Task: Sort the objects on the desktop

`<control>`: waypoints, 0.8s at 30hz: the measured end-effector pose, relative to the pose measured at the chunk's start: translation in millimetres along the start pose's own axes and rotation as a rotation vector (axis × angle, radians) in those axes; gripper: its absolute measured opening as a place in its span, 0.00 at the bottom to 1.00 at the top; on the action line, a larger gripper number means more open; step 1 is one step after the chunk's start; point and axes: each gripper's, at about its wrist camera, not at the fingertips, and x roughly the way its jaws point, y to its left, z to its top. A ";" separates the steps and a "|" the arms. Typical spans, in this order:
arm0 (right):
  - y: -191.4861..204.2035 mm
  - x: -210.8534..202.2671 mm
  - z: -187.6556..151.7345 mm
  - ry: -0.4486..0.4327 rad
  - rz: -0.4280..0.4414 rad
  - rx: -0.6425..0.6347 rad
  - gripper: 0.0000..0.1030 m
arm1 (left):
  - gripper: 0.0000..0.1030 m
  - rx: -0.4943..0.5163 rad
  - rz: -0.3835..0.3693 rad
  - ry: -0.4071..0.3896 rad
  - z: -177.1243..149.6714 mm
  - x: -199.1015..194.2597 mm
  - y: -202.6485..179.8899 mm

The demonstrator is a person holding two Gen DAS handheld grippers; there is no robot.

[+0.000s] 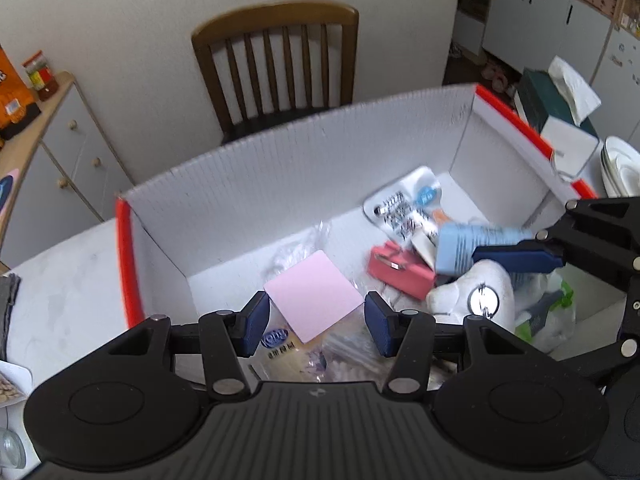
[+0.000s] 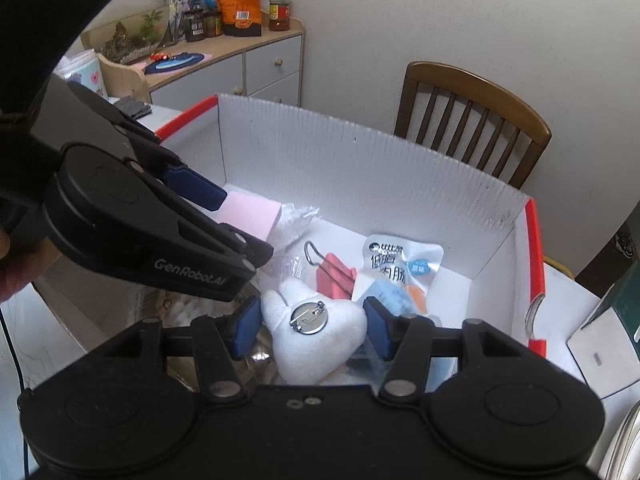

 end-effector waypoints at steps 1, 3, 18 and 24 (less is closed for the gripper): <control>0.0 0.5 -0.8 0.000 -0.002 -0.001 0.53 | 0.50 0.000 -0.004 0.008 -0.9 1.8 -0.1; -0.6 0.9 -1.7 0.001 0.001 0.005 0.53 | 0.50 -0.011 -0.014 0.015 -1.3 3.9 1.4; -2.8 -9.5 -5.1 -0.014 0.012 0.026 0.61 | 0.63 -0.067 -0.037 -0.017 0.8 -11.8 8.5; -5.0 -21.7 -4.4 -0.030 0.014 0.031 0.63 | 0.65 -0.072 -0.032 -0.033 1.0 -25.1 5.7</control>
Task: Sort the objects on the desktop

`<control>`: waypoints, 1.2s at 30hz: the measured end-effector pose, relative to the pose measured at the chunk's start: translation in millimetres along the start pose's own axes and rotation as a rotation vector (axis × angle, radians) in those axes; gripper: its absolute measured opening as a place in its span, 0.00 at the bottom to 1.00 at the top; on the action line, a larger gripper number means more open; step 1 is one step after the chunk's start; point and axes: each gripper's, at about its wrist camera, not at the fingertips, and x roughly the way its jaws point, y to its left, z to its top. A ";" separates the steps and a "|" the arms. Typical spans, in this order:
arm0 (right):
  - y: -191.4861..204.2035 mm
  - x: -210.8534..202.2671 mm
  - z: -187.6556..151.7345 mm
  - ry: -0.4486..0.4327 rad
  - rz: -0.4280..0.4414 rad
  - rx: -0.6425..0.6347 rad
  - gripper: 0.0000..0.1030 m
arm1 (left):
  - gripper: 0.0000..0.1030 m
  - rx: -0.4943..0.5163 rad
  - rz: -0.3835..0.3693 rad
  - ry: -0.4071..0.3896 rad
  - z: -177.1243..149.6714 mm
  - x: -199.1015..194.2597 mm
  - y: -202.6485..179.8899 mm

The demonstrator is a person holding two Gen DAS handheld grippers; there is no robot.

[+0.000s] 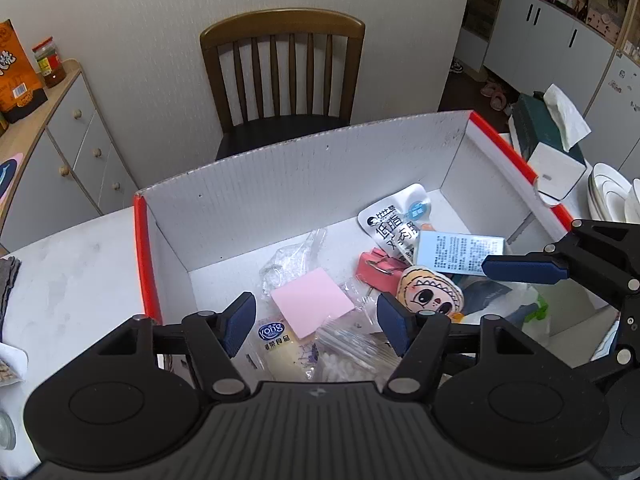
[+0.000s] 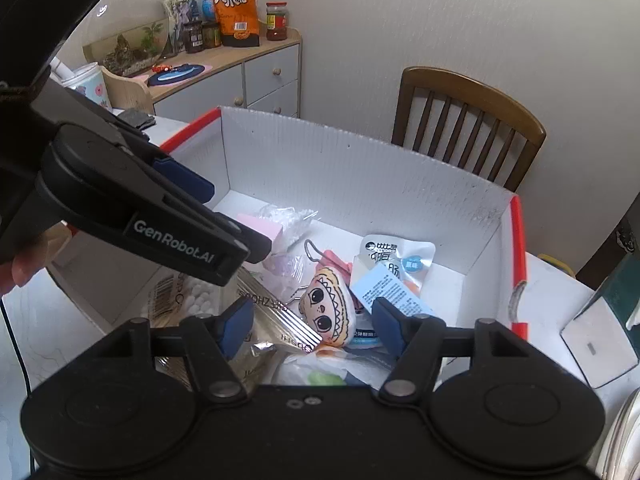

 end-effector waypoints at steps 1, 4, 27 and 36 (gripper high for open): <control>-0.5 -2.1 0.3 -0.003 0.000 0.002 0.63 | 0.65 -0.001 -0.001 -0.003 -0.4 -2.7 -0.7; -1.9 -9.9 1.2 -0.014 -0.002 0.011 0.63 | 0.65 0.006 -0.002 -0.013 -1.8 -11.2 -4.0; -14.6 -78.0 -11.6 -0.080 0.005 0.112 0.70 | 0.65 -0.045 0.019 -0.138 -31.2 -95.0 -19.5; -13.9 -103.0 -20.1 -0.127 0.004 0.143 0.75 | 0.66 -0.054 0.017 -0.161 -52.0 -115.4 -27.7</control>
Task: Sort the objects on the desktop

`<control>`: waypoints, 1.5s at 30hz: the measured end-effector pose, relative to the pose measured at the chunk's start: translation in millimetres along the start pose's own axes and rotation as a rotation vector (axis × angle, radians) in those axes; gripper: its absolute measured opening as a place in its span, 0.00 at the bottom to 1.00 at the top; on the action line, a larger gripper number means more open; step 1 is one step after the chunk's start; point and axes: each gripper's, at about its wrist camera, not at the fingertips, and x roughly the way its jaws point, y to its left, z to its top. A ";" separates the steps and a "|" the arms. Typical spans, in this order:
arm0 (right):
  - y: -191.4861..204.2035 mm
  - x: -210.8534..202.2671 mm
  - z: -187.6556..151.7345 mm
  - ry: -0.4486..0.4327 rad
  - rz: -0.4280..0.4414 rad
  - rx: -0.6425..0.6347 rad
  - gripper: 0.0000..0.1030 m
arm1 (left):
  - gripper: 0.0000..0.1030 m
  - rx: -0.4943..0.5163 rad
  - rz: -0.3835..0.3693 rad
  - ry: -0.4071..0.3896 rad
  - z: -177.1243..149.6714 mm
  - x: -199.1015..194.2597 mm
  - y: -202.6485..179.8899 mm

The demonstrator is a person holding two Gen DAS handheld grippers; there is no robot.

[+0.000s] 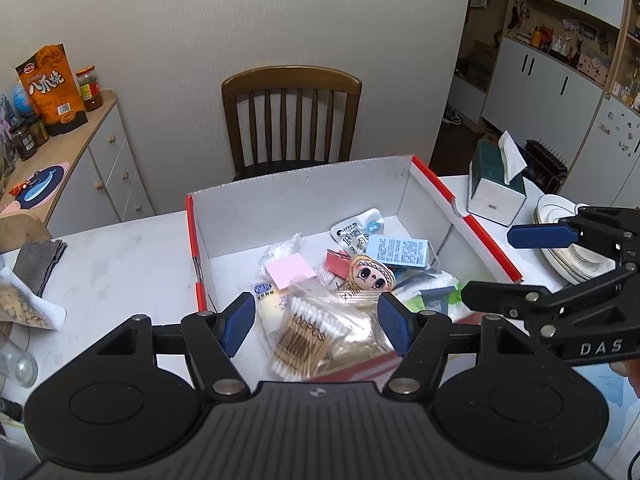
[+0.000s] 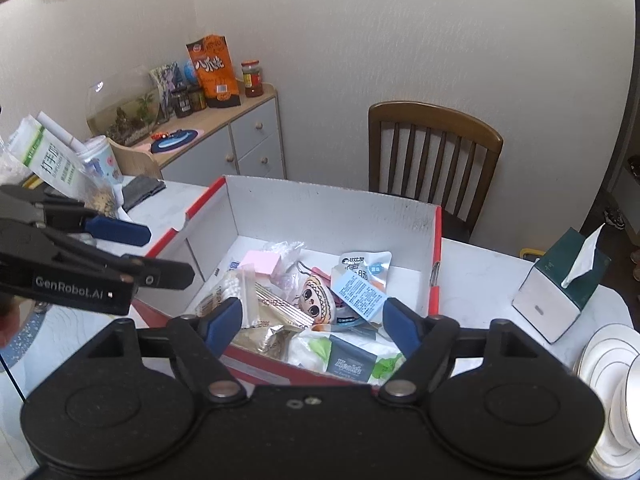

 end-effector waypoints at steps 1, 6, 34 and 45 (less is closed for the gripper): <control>0.4 -2.4 -0.9 -0.002 0.001 0.004 0.76 | 0.73 0.003 0.002 -0.001 -2.0 -2.3 -1.3; 4.4 -16.0 -7.2 -0.017 0.011 0.002 0.78 | 0.77 0.004 0.004 -0.027 -15.8 -17.8 -5.6; 29.4 -108.4 -37.9 -0.125 0.070 0.030 0.86 | 0.90 -0.013 0.045 -0.138 -62.3 -99.3 -25.4; 33.9 -120.9 -42.7 -0.135 0.086 0.043 0.86 | 0.90 -0.006 0.069 -0.152 -69.8 -112.2 -28.9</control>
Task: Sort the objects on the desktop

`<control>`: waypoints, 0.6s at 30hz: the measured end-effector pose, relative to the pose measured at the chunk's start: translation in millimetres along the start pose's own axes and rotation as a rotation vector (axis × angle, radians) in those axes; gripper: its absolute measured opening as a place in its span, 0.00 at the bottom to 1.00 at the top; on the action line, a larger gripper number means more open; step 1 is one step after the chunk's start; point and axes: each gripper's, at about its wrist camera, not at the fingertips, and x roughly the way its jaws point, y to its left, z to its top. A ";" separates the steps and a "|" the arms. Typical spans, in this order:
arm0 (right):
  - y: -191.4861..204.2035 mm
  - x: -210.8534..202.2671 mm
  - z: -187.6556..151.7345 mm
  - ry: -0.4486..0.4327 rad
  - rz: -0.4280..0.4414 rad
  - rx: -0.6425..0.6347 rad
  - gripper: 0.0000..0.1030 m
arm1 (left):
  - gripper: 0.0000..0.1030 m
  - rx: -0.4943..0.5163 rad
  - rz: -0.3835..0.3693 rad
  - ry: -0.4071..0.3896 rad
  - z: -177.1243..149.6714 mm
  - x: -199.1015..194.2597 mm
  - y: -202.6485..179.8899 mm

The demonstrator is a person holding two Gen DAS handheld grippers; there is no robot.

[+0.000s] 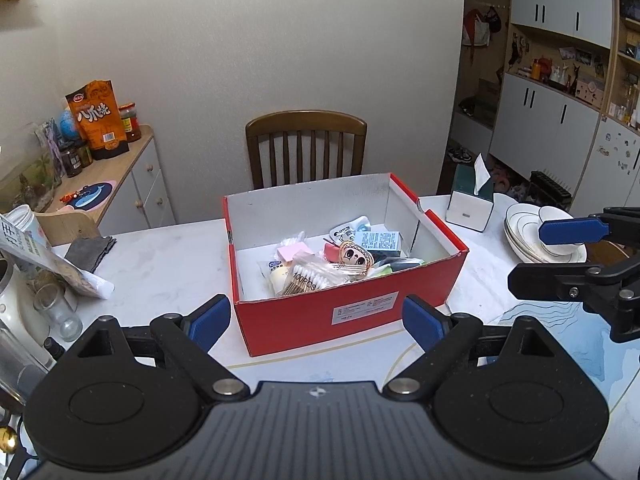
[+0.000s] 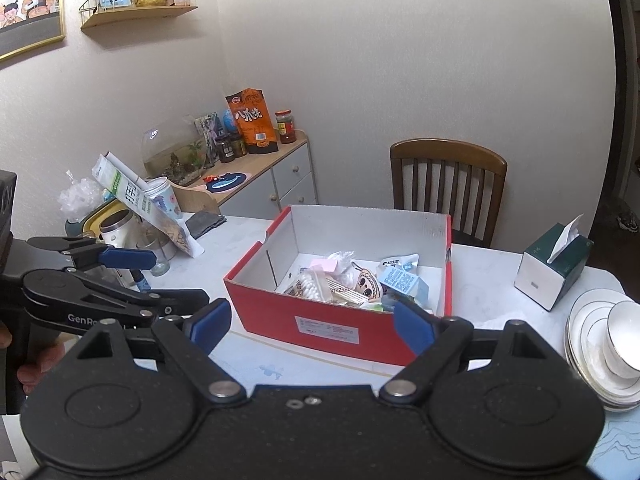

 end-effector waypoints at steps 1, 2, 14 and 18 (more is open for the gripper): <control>-0.2 -0.4 -0.5 0.000 -0.002 -0.001 0.86 | 0.90 0.000 0.008 0.000 -0.4 -0.2 0.3; -0.2 -1.4 -1.6 -0.001 -0.002 0.001 0.86 | 0.90 -0.002 0.013 0.002 -0.6 -0.2 1.0; -1.7 -7.4 -16.7 0.020 -0.007 0.029 0.86 | 0.90 0.006 -0.011 0.013 -2.7 2.6 -0.9; -2.5 -8.6 -18.3 0.022 -0.007 0.034 0.86 | 0.90 0.010 -0.018 0.012 -3.5 3.4 -2.4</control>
